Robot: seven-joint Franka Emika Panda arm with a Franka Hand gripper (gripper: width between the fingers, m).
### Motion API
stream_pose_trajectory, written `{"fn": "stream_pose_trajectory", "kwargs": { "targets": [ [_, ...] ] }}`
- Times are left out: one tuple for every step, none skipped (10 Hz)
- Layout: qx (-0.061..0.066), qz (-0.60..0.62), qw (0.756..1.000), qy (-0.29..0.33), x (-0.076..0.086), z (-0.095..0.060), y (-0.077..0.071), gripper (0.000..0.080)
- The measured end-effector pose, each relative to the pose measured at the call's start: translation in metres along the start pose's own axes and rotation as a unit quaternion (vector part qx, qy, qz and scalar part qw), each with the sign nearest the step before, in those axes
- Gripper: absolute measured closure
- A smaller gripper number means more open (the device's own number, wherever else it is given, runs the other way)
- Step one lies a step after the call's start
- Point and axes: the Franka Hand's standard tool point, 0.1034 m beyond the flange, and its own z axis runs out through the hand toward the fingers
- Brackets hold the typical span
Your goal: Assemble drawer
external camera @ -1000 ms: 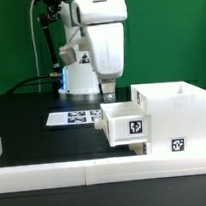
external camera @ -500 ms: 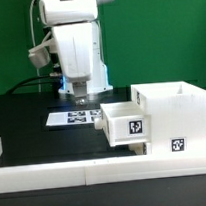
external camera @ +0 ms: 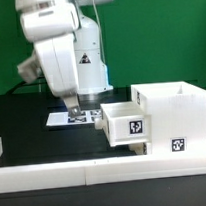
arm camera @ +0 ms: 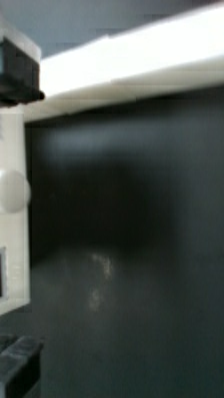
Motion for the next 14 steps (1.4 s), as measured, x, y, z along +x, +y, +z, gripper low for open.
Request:
{"fn": "stream_pose_trajectory", "kwargs": {
  "targets": [
    [-0.003, 0.007, 1.000, 0.018, -0.001, 0.003, 0.004, 0.0151],
    [-0.003, 0.014, 1.000, 0.016, 0.006, 0.005, 0.007, 0.0151],
    [0.000, 0.016, 1.000, 0.020, 0.019, 0.010, 0.009, 0.0151],
    [0.002, 0.019, 1.000, 0.023, 0.030, 0.014, 0.011, 0.0151],
    [0.005, 0.020, 0.999, 0.025, 0.035, 0.017, 0.011, 0.0151],
    [0.005, 0.023, 0.999, 0.026, 0.035, 0.018, 0.011, 0.0151],
    [0.006, 0.025, 0.999, 0.026, 0.033, 0.018, 0.010, 0.0151],
    [0.006, 0.025, 0.999, 0.026, 0.033, 0.018, 0.010, 0.0151],
    [0.006, 0.025, 0.999, 0.026, 0.033, 0.019, 0.010, 0.0151],
    [0.006, 0.025, 0.999, 0.026, 0.033, 0.019, 0.010, 0.0151],
    [0.001, 0.015, 1.000, 0.026, 0.038, 0.021, 0.011, 0.0151],
    [0.006, 0.010, 1.000, 0.021, 0.047, 0.025, 0.011, 0.0151],
    [0.007, 0.007, 1.000, 0.018, 0.051, 0.027, 0.012, 0.0151],
    [0.006, 0.002, 1.000, 0.019, 0.057, 0.028, 0.012, 0.0151]
  ]
}}
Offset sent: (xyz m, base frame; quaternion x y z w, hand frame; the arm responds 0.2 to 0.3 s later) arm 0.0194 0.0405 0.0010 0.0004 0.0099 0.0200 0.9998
